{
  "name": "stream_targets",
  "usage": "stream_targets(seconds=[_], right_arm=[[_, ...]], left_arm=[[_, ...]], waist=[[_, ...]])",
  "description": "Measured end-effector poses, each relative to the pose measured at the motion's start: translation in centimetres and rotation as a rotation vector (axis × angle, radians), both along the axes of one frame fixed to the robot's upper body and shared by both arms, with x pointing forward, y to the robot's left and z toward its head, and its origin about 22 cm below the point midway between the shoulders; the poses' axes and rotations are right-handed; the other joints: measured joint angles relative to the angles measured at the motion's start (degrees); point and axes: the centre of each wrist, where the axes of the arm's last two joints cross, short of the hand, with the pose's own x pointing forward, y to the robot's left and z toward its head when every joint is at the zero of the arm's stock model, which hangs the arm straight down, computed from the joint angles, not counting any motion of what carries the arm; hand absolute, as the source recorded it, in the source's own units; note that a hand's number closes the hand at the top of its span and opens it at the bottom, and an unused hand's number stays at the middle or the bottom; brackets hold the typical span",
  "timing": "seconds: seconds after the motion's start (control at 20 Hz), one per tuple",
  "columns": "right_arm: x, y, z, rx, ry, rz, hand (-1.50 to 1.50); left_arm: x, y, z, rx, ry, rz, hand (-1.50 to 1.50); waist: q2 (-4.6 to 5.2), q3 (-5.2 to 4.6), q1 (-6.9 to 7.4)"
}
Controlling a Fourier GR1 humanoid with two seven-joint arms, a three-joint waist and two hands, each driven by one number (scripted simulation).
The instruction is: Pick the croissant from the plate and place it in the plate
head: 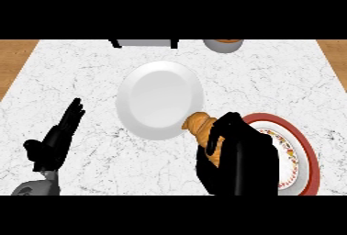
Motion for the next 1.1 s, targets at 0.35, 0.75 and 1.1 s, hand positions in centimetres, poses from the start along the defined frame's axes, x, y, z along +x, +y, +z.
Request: stream_targets(seconds=[0.35,0.75,1.1], right_arm=[[5.7,2.7,-1.3,0.01,0.082,0.068,1.5],[12.0,5.7,-3.2,0.025,0.117,0.104,1.5],[14.9,6.2,-4.6,0.147,0.079,0.062,-1.5]], left_arm=[[0.1,-0.9,0.5,-0.004,0.004,-0.008,0.0],[1.3,-1.0,0.7,0.003,-0.005,-0.02,0.0],[1.5,-1.4,0.4,-0.002,-0.007,-0.046,0.0]], waist=[[0.11,0.03,0.54],[0.36,0.02,1.39],[0.66,0.03,2.64]])
